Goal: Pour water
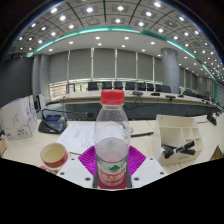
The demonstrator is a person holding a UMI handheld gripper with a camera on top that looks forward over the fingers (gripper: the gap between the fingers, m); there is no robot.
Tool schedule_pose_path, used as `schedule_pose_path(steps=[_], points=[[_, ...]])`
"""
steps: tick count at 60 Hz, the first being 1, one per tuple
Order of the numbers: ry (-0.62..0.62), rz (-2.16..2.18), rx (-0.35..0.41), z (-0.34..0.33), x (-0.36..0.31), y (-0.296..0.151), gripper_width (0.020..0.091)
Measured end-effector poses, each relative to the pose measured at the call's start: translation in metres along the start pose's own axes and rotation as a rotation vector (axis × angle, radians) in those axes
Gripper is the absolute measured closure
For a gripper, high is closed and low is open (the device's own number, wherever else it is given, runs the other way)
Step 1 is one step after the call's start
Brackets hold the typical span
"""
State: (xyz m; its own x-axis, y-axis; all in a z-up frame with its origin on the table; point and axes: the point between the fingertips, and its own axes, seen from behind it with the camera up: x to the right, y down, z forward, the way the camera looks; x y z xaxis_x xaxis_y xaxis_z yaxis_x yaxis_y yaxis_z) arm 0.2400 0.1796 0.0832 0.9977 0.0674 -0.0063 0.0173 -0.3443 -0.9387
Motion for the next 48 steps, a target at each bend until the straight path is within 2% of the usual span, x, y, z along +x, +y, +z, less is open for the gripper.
schedule_pose_path(steps=[2,10,12,14,17,21,32,48], points=[[0.001,-0.004,0.003,-0.002,-0.001,0.001,0.0717],[0.020,-0.017,-0.026,-0.006,0.000,0.005,0.0529],[0.022,-0.010,-0.046,-0.008,0.001,0.007,0.0400],[0.020,-0.001,-0.056,-0.012,0.000,0.006,0.0228],[0.023,0.014,-0.062,-0.022,-0.001,0.002,0.0273],[0.031,0.022,-0.075,-0.038,-0.002,-0.002,0.0239],[0.038,0.001,-0.115,-0.108,-0.022,-0.018,0.0247],[0.103,-0.043,-0.194,-0.278,-0.068,-0.033,0.0244]])
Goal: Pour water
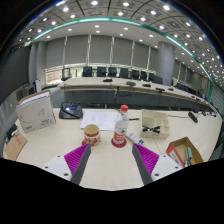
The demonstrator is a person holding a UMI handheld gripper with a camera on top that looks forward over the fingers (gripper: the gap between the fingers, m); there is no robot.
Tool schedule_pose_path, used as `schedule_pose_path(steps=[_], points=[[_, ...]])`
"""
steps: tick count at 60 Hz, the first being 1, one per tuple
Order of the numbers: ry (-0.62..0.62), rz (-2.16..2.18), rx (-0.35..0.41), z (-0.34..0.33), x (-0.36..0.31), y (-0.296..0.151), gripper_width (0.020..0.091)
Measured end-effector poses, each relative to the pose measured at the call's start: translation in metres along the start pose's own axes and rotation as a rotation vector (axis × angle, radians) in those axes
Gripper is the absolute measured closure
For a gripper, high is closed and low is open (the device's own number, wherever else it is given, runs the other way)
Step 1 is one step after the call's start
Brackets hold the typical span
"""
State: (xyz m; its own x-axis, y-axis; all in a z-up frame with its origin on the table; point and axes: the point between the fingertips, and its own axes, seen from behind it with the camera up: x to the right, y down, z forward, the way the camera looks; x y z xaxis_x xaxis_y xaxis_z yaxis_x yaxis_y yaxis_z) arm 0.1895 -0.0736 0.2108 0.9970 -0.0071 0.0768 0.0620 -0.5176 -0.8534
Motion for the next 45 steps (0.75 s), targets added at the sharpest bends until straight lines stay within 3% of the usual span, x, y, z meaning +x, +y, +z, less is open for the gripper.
schedule_pose_path(steps=[16,45], points=[[-0.020,-0.074,0.001,-0.117,-0.036,0.022,0.0245],[0.045,-0.099,0.045,-0.155,-0.020,0.012,0.0249]])
